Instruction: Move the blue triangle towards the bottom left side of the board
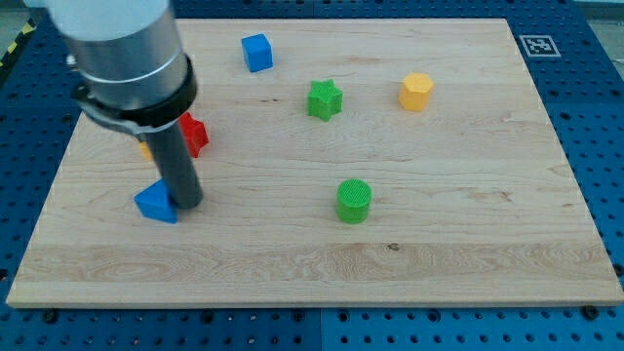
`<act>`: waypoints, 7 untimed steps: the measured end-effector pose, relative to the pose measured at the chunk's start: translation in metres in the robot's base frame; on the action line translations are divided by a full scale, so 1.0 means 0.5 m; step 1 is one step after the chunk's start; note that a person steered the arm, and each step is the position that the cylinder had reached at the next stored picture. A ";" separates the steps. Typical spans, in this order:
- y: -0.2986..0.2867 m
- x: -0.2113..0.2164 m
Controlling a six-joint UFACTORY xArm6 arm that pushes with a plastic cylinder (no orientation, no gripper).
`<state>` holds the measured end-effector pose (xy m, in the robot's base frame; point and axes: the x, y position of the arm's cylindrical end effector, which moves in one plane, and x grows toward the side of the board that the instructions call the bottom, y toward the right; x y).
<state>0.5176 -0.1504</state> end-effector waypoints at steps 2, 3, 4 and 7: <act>-0.035 -0.035; -0.065 -0.042; -0.111 -0.042; -0.119 0.018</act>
